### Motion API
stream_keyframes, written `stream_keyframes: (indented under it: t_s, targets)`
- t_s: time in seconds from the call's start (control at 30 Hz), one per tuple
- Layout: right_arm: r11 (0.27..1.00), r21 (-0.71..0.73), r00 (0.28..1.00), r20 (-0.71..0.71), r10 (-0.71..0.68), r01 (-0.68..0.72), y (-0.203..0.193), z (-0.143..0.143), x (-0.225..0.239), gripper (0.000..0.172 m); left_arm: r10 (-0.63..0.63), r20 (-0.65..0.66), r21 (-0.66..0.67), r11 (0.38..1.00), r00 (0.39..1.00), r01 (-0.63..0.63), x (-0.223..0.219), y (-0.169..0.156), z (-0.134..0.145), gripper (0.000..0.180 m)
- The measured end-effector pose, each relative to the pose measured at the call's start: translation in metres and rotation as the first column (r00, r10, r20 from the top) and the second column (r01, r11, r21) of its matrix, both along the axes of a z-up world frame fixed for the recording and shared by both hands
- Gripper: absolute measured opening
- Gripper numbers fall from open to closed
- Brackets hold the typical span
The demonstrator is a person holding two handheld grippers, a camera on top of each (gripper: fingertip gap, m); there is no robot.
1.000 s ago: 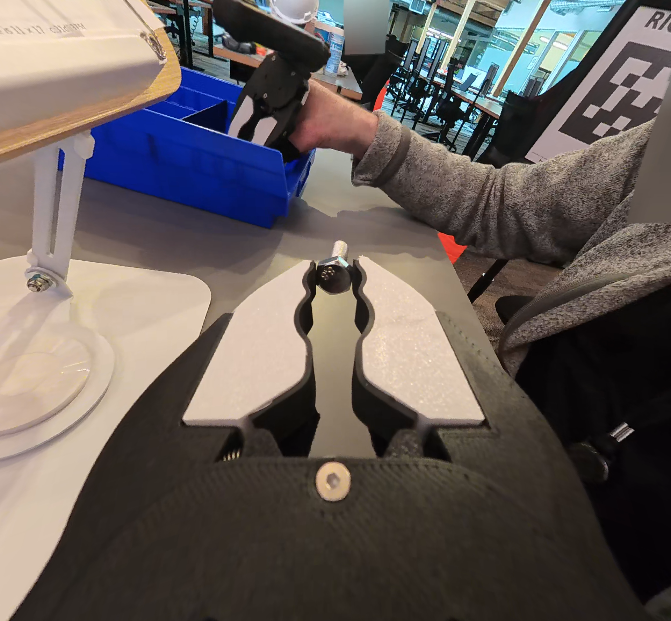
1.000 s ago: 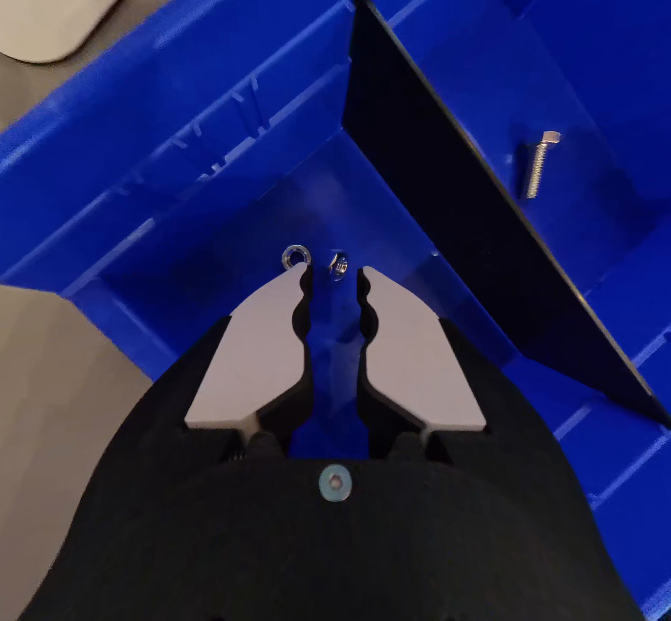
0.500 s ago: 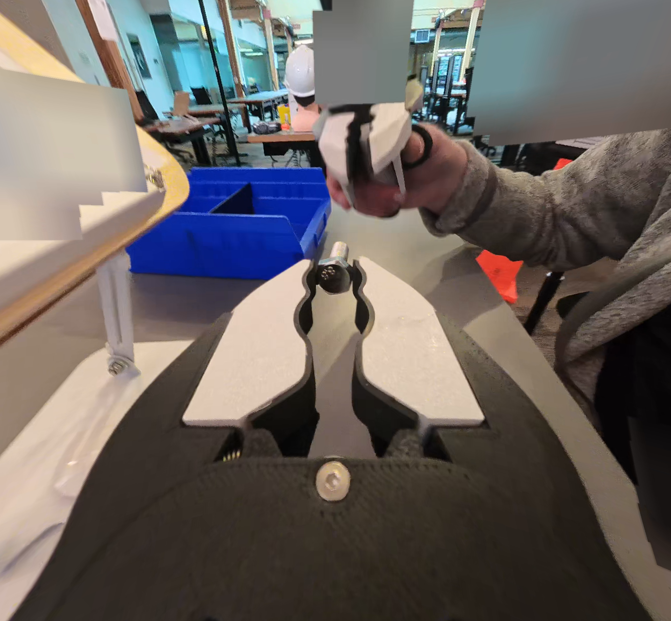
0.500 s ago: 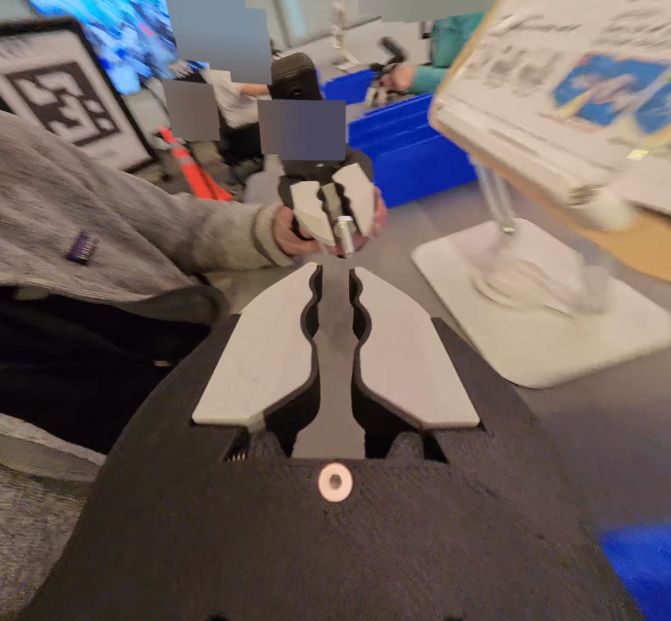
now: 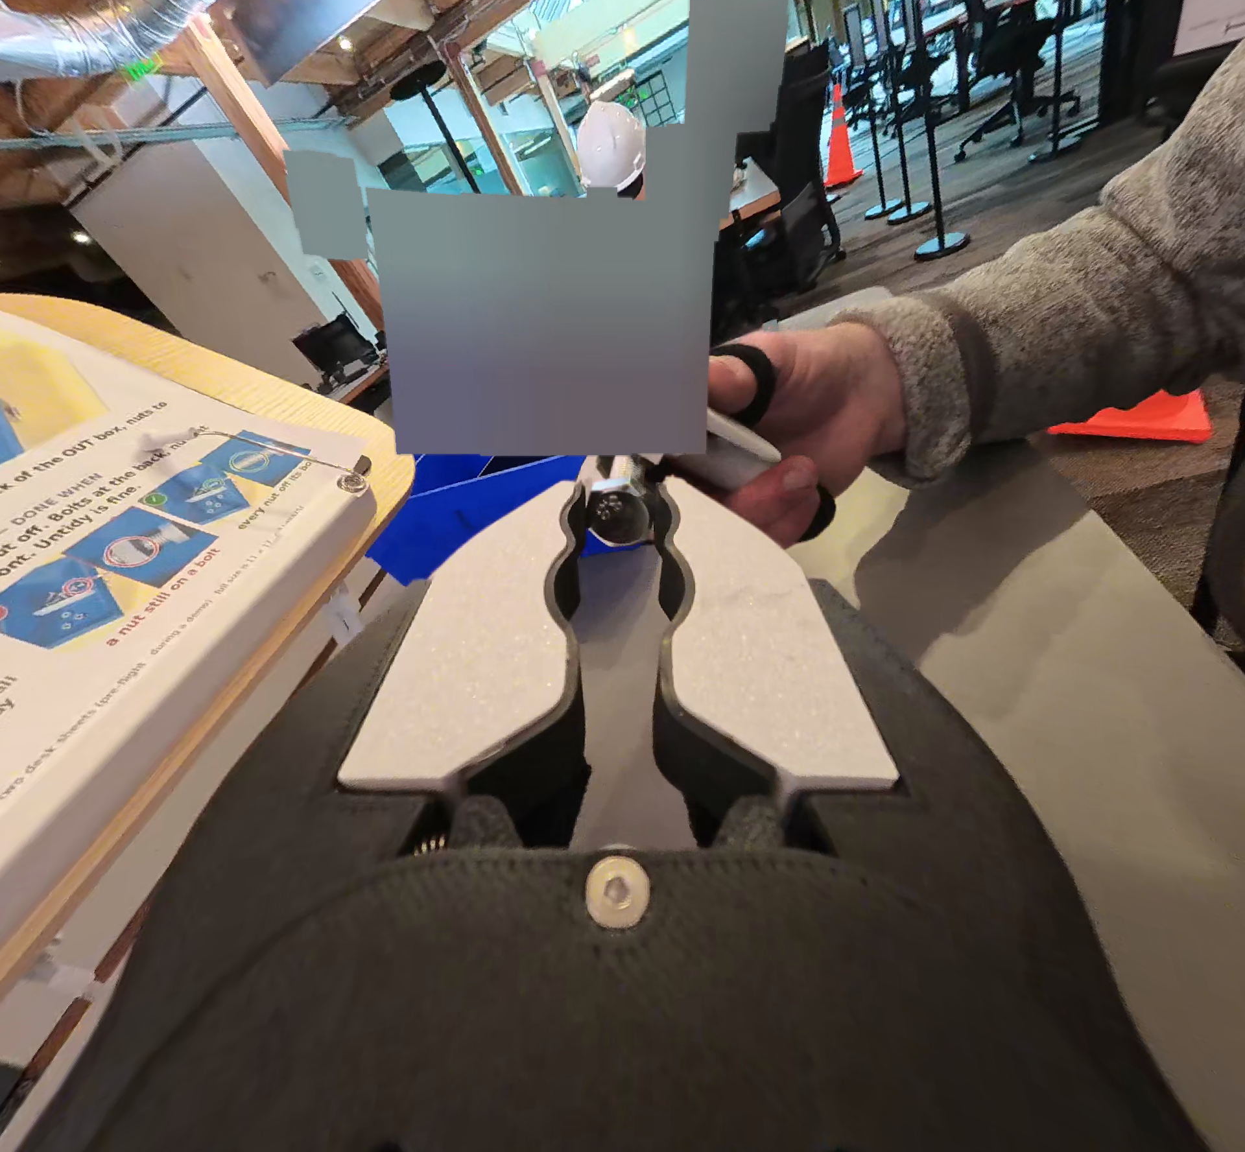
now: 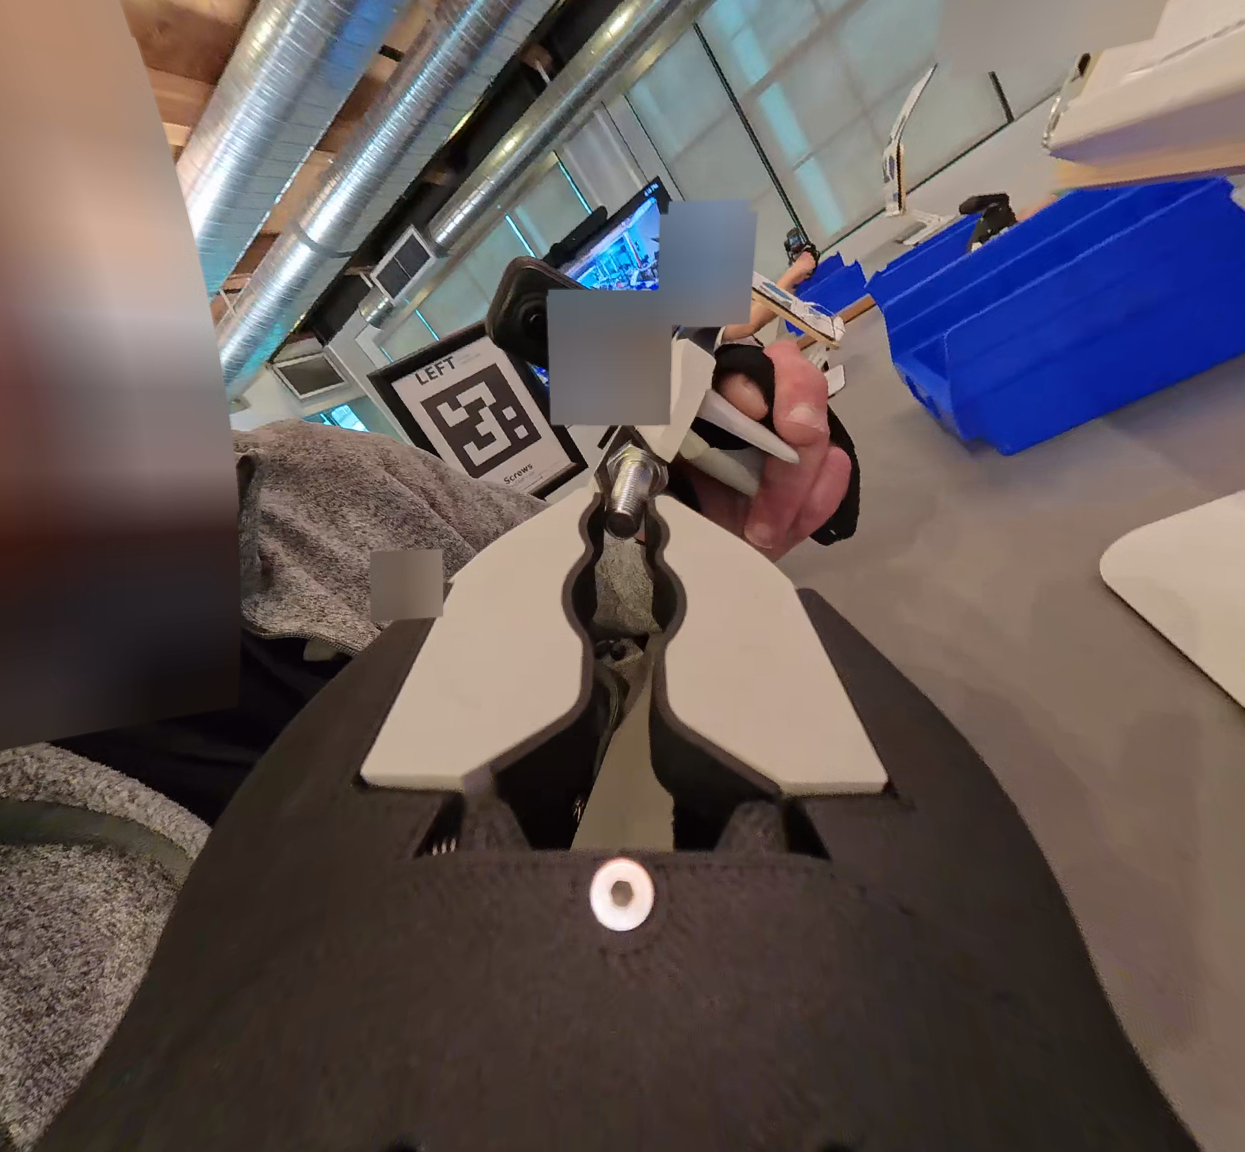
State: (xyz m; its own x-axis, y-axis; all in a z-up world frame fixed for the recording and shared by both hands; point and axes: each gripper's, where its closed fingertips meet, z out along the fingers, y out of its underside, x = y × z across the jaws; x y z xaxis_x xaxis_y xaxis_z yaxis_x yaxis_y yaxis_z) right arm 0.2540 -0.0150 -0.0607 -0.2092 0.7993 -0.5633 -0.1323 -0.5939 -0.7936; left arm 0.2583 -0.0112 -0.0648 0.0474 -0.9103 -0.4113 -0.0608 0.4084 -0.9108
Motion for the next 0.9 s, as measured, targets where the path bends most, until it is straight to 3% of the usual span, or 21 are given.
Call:
stream_keyframes:
  t_s: [0.2,0.33,0.47,0.5,0.57,0.67,0.8,0.9]
  targets:
    - [0.997,0.061,0.998,0.028,-0.055,0.054,0.000,0.000,-0.002,0.009,0.011,0.013,0.043,0.999,1.000,-0.012,-0.001,0.000,0.003,0.019]
    - [0.973,0.171,0.982,0.075,-0.172,0.157,0.008,0.010,0.016,0.010,0.051,0.014,0.031,0.998,0.999,-0.052,-0.005,0.008,0.007,0.046]
    - [0.890,0.328,0.909,0.164,-0.382,0.315,0.034,0.031,0.061,0.010,0.069,-0.015,-0.037,0.997,0.997,-0.070,-0.021,0.023,-0.003,0.021]
    - [0.847,0.386,0.861,0.205,-0.465,0.365,0.046,0.034,0.078,0.010,0.080,-0.043,-0.048,0.995,0.996,-0.082,-0.026,0.027,-0.009,0.002]
    - [0.748,0.494,0.724,0.294,-0.624,0.444,0.075,0.037,0.115,0.010,0.117,-0.074,-0.064,0.990,0.990,-0.122,-0.033,0.036,-0.019,0.000]
    - [0.610,0.620,0.460,0.409,-0.788,0.493,0.123,0.031,0.176,0.010,0.130,-0.096,-0.108,0.984,0.987,-0.140,-0.036,0.044,-0.028,0.000]
    - [0.609,0.626,0.230,0.581,-0.781,0.486,0.178,0.000,0.232,0.010,0.129,-0.127,-0.110,0.984,0.983,-0.144,-0.031,0.045,-0.037,0.000]
    - [0.652,0.578,0.153,0.679,-0.718,0.491,0.212,-0.029,0.256,0.011,0.125,-0.150,-0.109,0.984,0.981,-0.142,-0.027,0.044,-0.044,0.000]
